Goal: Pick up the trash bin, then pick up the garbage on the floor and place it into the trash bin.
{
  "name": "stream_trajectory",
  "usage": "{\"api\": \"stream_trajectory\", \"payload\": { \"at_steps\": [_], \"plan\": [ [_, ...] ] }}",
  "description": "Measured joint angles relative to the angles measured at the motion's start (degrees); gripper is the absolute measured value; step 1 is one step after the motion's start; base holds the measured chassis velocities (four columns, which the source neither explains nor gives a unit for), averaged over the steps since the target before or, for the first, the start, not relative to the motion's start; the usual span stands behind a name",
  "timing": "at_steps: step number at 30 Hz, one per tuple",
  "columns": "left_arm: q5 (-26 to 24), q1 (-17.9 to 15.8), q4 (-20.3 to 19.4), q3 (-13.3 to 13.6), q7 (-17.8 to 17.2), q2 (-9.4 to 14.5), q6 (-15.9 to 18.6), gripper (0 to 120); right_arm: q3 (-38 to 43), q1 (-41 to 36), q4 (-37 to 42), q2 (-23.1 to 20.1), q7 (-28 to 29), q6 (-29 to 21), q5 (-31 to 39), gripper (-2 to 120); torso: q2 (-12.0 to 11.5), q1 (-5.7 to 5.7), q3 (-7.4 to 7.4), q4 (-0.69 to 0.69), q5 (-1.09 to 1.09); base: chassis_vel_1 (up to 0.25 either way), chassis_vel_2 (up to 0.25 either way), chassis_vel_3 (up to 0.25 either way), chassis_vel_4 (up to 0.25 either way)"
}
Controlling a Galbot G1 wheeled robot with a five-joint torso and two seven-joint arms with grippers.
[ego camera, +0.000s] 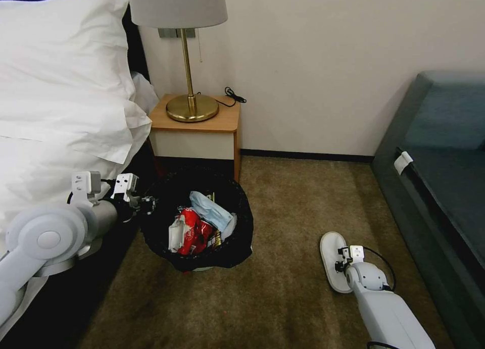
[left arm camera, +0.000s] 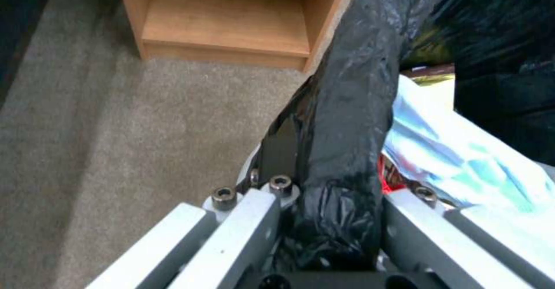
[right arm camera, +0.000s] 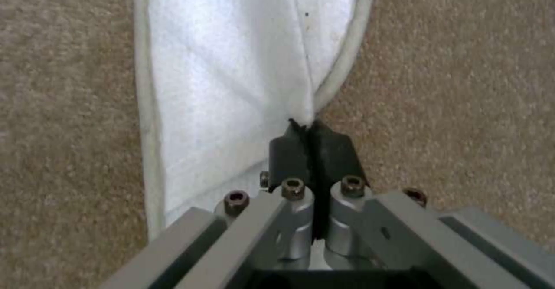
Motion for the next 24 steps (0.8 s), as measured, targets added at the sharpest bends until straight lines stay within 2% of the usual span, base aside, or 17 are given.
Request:
{"api": "stream_trajectory", "payload": {
  "at_steps": [16,20,24],
  "plan": [
    [0.0,0.2,-0.2,-0.7,0.2,-0.2,0.0,3,2.1,0.0,3.5,-0.3,2.0,1.7,1.2,0,0.0,0.01,0.00,0.00,0.02,0.000,0.000,0.000,0.000],
    [0.1,0.3,-0.4,-1.2,0.0,-0.6,0.0,3,4.0,-0.2,7.1,-2.2,2.6,2.5,2.1,0,0.0,0.01,0.01,0.00,0.04,0.000,0.000,0.000,0.000],
    [0.4,0.1,-0.5,-1.3,-0.2,-1.1,0.0,3,7.0,-0.6,12.8,-5.3,2.8,3.3,6.5,0,0.0,0.01,0.00,0.00,0.02,0.000,0.000,0.000,0.000]
  ]
}}
